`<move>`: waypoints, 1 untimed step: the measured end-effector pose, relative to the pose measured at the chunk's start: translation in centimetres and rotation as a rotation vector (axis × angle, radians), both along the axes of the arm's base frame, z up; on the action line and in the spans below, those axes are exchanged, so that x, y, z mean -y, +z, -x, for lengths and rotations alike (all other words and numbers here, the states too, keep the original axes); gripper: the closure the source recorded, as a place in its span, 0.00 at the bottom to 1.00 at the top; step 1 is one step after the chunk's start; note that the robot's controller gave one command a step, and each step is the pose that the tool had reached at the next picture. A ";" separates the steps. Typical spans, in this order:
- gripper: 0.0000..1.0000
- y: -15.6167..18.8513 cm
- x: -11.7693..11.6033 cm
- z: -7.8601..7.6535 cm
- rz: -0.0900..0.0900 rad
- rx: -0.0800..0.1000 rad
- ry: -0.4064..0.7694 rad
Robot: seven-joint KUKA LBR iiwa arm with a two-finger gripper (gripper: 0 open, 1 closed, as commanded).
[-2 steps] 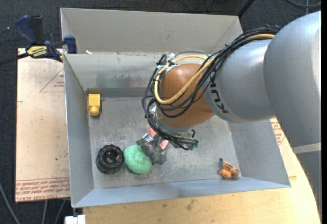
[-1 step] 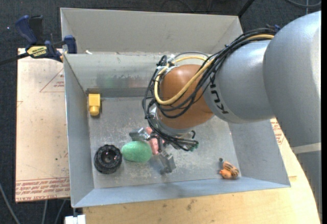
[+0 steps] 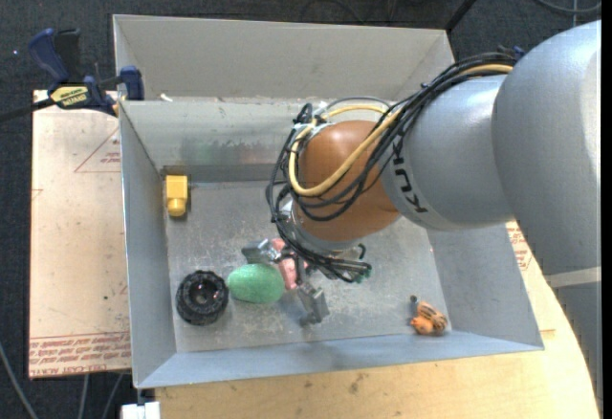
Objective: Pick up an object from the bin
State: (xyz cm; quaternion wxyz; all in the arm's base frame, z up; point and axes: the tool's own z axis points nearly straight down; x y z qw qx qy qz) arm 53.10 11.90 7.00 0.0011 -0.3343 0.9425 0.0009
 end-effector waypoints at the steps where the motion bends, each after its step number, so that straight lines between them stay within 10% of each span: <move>1: 0.00 0.0 -1.2 -0.7 0.001 0.001 0.026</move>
Offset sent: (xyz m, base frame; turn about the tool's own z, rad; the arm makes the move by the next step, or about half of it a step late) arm -0.0078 0.0137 0.0000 -0.1790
